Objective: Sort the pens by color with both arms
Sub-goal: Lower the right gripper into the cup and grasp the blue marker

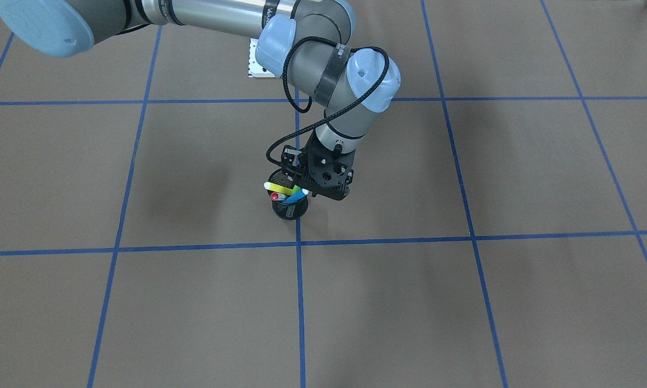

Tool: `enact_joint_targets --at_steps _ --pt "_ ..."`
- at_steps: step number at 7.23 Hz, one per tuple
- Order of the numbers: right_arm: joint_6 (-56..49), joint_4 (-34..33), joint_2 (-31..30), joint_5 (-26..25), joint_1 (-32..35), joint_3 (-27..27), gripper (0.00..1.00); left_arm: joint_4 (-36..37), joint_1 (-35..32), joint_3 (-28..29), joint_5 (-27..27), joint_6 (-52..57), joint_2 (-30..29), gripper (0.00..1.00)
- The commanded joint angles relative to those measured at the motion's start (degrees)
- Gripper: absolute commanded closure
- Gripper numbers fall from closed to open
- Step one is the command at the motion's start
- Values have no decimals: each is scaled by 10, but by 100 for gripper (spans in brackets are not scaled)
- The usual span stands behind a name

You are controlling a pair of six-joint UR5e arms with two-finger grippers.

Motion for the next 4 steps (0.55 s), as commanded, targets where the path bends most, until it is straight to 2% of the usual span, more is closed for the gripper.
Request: enact_joint_targets --at_steps 1,4 --pt "-3 3 0 -2 0 -1 49 0 0 1 0 0 0 0" --pt "-10 5 -6 -3 -4 -1 49 0 0 1 0 0 -1 0"
